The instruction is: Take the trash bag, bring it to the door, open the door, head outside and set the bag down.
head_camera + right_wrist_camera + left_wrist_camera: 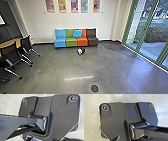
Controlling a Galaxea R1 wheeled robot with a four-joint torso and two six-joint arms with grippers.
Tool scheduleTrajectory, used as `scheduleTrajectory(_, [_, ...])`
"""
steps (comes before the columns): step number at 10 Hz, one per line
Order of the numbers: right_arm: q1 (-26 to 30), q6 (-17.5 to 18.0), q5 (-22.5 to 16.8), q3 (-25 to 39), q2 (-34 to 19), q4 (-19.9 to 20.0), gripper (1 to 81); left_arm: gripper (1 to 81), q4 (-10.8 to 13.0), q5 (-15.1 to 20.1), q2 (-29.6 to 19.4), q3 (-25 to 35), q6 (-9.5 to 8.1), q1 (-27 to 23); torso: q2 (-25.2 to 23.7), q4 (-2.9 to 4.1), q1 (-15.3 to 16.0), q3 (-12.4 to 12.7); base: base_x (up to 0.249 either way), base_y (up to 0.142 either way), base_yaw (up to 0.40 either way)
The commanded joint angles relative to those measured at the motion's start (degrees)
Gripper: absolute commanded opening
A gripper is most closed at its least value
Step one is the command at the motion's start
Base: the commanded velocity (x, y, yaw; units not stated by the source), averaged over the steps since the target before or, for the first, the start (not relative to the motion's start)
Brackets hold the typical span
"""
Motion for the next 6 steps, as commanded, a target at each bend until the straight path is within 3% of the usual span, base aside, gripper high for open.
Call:
scheduleTrajectory(1, [1.0, -0.4, -4.4, 0.6, -0.1, -0.2, 81.1, 81.1, 0.5, 2.7, -0.1, 0.3, 0.4, -1.6, 0.0, 0.0, 0.0, 0.0, 0.138, 0.0, 0.0])
scheduleTrajectory(6, [0.8, -0.4, -4.3, 0.6, 0.0, -0.6, 81.1, 81.1, 0.5, 2.7, 0.1, 0.4, 0.4, -1.6, 0.0, 0.0, 0.0, 0.0, 0.184, 0.0, 0.0])
